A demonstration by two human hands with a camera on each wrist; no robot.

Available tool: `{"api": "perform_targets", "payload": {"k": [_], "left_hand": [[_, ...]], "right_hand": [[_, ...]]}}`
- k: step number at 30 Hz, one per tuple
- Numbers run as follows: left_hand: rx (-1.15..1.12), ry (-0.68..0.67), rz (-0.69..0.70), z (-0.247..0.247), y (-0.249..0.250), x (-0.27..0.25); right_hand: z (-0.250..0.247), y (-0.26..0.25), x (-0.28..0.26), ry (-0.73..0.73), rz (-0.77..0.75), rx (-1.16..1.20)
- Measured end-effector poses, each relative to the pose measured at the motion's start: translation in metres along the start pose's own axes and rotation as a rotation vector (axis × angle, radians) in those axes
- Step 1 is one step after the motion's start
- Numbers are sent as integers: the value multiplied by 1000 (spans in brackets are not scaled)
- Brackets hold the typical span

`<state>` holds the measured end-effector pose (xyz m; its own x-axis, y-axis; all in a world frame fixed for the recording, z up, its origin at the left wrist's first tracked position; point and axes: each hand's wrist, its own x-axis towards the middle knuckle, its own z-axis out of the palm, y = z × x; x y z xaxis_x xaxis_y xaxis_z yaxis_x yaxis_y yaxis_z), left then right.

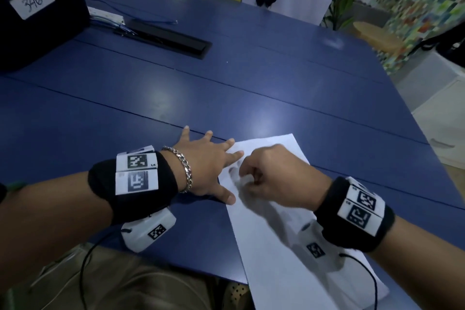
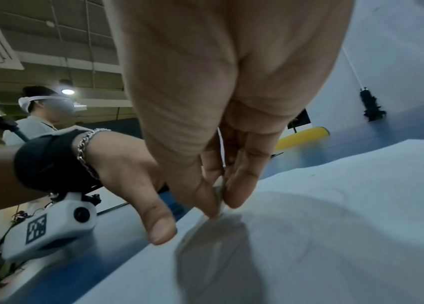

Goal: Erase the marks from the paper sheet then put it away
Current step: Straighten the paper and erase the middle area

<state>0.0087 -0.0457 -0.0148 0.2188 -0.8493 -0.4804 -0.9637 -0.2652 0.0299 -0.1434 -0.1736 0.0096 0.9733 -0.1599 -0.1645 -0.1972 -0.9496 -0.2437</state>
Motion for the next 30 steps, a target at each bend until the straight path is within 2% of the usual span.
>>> {"api": "perform_targets", "payload": {"k": [4,8,14,18,22,26,30], "left_hand": [[14,-6,39,-7,-3,2],[75,81,85,-19,-16,6],[17,45,166,-20,-14,10],[17,22,162,-18,-8,11],[9,-2,169,-11,-14,13],[8,-13,172,-4,-18,15],[13,-20,160,-3,-17,15]], "right_hand": [[-13,21,3,25,78,6],[-11,32,-8,45,162,13],[-8,30,-14,50,161,22],[-13,28,-8,5,139,0],[-13,27,8,52,92,48],[-8,29,11,80,126,123],[-16,22,2,-158,95,216]]}}
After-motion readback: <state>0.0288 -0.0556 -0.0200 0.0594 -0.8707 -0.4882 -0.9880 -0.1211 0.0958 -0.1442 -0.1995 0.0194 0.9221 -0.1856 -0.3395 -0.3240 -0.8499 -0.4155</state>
